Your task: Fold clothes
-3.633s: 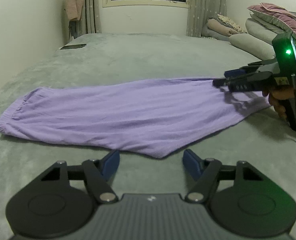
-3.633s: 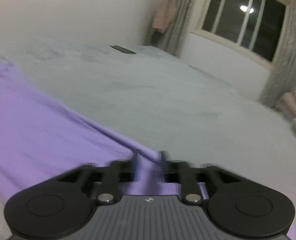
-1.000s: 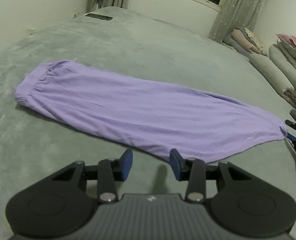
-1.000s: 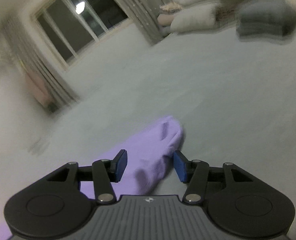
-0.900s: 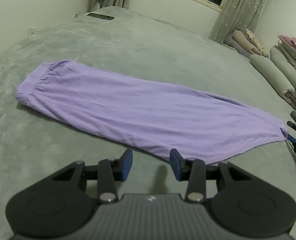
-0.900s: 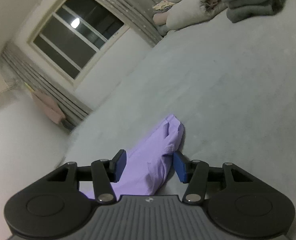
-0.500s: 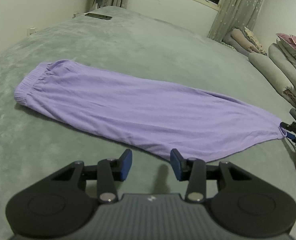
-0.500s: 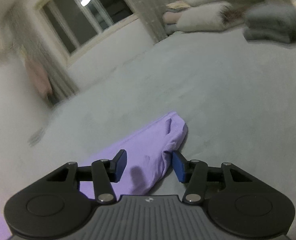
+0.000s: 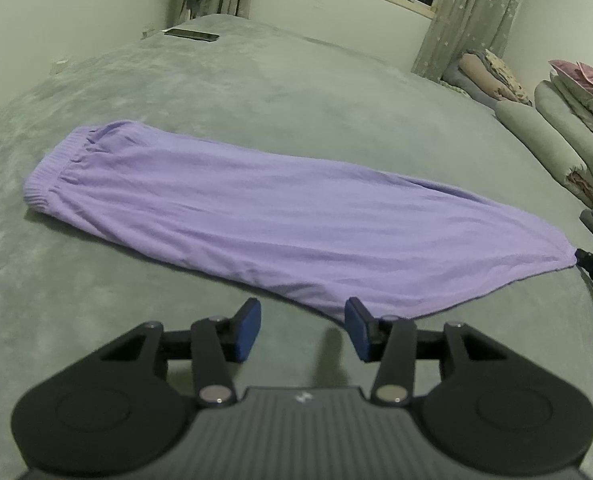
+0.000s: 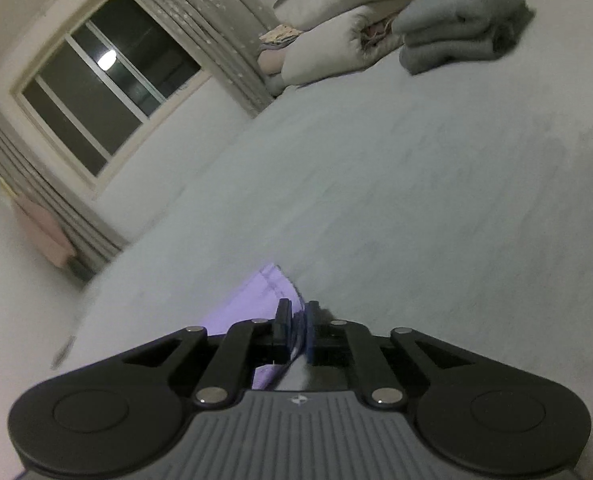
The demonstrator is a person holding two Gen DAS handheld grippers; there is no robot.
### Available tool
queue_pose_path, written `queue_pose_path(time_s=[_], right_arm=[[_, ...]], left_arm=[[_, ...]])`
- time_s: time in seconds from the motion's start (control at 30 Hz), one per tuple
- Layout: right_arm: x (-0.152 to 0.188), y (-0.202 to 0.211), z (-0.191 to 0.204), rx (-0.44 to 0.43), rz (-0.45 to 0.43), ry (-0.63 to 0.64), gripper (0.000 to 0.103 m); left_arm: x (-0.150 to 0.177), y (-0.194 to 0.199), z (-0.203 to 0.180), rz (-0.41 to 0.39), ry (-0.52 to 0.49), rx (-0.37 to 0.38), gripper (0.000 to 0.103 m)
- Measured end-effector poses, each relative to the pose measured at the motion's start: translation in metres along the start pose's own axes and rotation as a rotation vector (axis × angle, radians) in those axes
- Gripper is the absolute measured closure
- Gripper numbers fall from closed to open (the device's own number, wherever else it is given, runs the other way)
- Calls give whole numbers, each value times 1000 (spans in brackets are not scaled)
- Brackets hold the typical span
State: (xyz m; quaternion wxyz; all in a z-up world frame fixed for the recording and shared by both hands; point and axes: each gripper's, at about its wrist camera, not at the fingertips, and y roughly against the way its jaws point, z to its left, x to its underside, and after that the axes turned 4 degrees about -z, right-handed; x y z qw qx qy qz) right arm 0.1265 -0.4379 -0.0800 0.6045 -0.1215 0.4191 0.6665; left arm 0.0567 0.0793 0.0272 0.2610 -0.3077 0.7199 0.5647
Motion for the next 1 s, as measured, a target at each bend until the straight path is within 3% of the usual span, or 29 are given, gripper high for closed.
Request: queue_pose_path(time_s=[0.1,0.17,0.23,0.33,0.43,0.53,0.57,0.87,1.0], right_arm=[[1,-4,10,4,5,52,89],[2,-7,16,7,9,87,70],[3,-10,23,10,13,122,58],[4,-14,33,15,18,174,52],[5,-18,42,19,24,227,57],[9,-22,49,76,21,273,88],[9,-21,49,77,20,269,93],[10,-14,53,79,-9,277,97],[12,-9,74,85,-51,392,97]], left_arm=[[3,0,-4,-1,-11,12,58],[5,1,-8,-5,-22,16,56],[7,2,-11,-12,-39,14,55],[9,2,-16,-30,-61,3,55],[11,-1,-18,-38,-73,-12,54],[13,-3,-21,-38,-89,-22,51],[13,-3,-21,-41,-95,-25,50],[11,-1,-15,-51,-67,-44,48],[8,2,-9,-52,-34,-45,47]])
